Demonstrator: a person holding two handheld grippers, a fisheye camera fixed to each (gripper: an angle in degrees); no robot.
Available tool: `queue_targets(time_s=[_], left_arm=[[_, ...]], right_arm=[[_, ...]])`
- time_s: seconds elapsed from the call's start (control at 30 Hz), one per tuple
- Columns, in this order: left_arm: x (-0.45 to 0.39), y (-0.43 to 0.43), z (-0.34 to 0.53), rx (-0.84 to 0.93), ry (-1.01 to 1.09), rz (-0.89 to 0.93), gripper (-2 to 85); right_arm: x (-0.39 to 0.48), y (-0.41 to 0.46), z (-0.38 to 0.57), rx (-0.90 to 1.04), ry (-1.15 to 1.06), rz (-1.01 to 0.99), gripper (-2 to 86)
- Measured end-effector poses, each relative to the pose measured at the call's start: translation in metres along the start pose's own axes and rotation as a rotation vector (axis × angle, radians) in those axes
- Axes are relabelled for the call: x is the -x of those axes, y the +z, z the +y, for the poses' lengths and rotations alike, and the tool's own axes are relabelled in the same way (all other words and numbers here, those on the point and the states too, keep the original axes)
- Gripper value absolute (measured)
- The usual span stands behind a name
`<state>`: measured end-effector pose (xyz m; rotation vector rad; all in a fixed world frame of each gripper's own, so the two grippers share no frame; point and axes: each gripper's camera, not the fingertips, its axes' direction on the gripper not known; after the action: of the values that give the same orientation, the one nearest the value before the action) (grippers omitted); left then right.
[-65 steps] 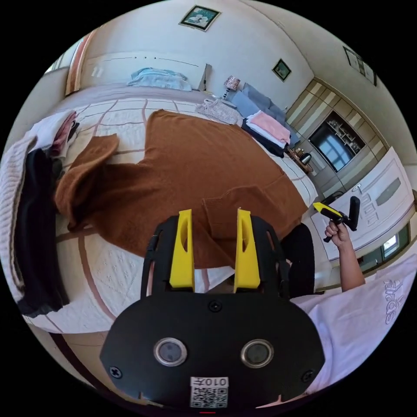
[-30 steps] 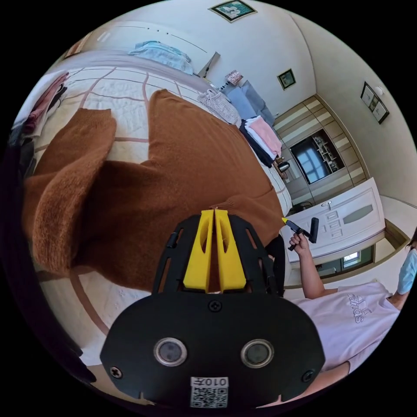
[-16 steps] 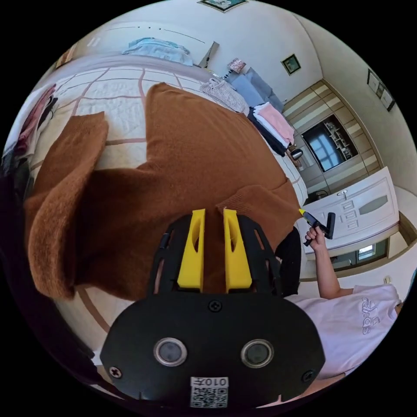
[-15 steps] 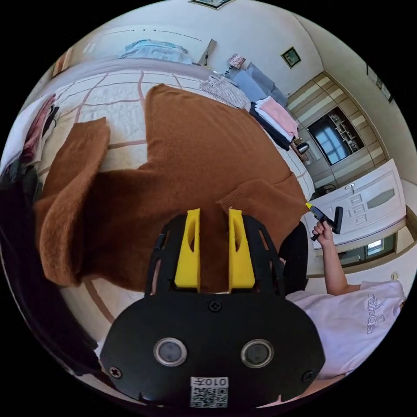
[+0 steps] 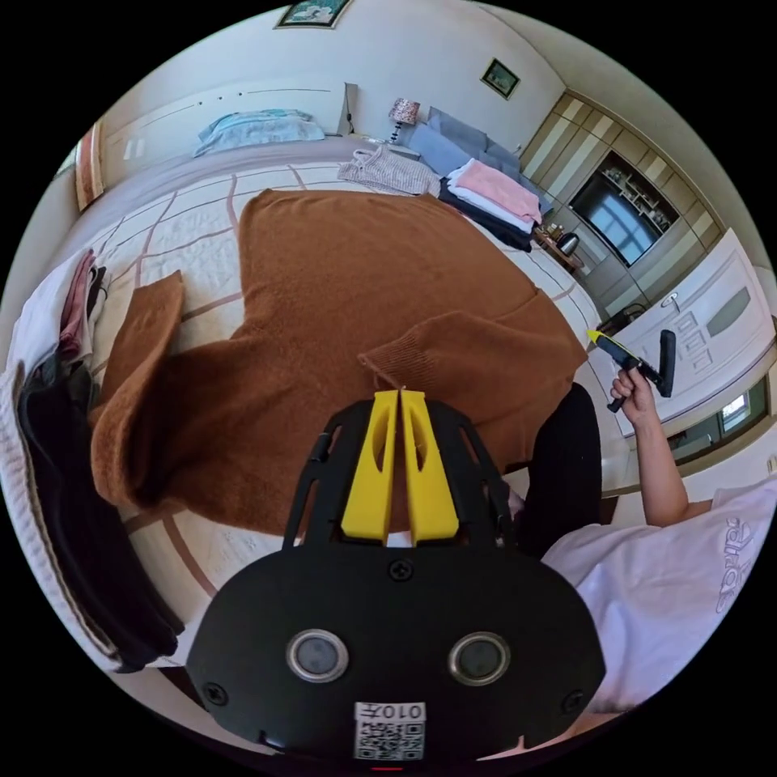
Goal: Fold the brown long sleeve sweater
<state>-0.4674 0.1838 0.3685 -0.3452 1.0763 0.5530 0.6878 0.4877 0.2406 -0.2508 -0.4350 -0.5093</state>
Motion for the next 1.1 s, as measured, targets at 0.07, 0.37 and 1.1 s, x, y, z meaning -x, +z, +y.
queue_targets(time_s=[0.07, 0.37, 1.1], left_arm=[[0.007, -0.007, 0.004, 0.001, -0.007, 0.043, 0.5], [0.035, 0.002, 0.013, 0.017, -0.087, 0.151, -0.1], [0.015, 0.012, -0.016, 0.064, -0.151, 0.02, 1.3]], right_arm=[[0.008, 0.006, -0.01, -0.008, -0.01, -0.028, 4.8], [0.107, 0.072, -0.135, 0.254, -0.65, 0.137, 8.7], [0.092, 0.094, -0.189, 0.331, -0.743, 0.0, 6.5]])
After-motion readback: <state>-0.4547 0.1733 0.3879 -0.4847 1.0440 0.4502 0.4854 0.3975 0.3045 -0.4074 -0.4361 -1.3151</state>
